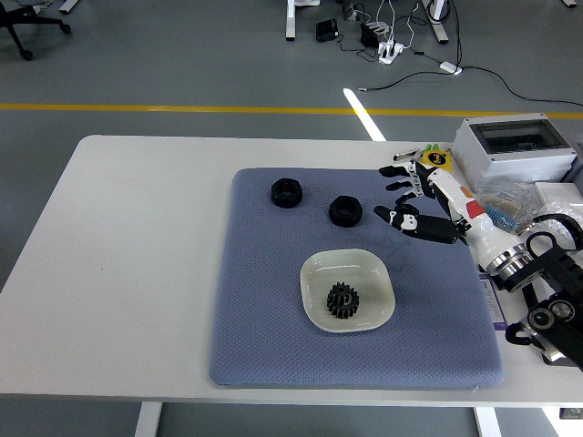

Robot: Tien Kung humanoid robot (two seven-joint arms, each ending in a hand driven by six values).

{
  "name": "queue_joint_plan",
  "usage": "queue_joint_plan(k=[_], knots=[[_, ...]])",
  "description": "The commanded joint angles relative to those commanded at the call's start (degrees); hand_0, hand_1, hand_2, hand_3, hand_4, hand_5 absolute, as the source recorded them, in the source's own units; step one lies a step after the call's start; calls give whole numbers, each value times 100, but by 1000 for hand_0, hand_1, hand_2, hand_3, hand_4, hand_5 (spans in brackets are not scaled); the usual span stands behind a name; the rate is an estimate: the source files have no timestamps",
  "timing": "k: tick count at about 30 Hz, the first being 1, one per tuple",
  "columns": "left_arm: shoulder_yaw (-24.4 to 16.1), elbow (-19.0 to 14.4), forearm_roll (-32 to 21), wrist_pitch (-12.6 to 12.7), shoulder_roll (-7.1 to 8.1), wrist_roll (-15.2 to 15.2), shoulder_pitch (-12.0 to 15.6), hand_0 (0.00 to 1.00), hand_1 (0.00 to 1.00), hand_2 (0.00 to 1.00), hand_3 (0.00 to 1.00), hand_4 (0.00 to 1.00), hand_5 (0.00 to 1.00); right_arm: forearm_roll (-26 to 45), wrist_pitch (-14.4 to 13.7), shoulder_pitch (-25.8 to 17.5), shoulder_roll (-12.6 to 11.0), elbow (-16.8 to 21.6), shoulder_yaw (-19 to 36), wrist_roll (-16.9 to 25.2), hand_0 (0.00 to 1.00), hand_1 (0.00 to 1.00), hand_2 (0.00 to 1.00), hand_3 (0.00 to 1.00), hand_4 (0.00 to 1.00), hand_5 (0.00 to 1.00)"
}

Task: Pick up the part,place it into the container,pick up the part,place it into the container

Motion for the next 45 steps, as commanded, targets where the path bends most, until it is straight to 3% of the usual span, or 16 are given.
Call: queue_joint_plan(k=[1,6,7,12,27,45], knots=[[4,0,-6,1,0,-2,0,704,640,712,618,712,682,223,-22,-42,6,-10,56,19,745,774,831,860,998,635],[9,0,-13,2,-3,-6,-2,704,640,712,618,712,682,1452,-159,-275,37,-69,419,94,745,774,831,860,998,635],[9,0,-15,2,-3,-7,-1,703,641,712,617,713,684,1676,-168,-317,47,-80,490,99,789,795,839,871,998,728],[0,3,3,1,0,-5,0,703,641,712,617,713,684,2722,-148,-666,149,-162,1056,67,789,795,839,871,998,728],[-37,6,66,-4,-3,12,18,703,640,711,618,710,681,2070,7,-1484,527,-362,2242,-32,797,795,833,862,998,789],[-115,3,227,-28,-9,50,41,704,641,712,617,710,682,1605,267,-1895,648,-398,2754,-201,782,781,811,826,998,780]])
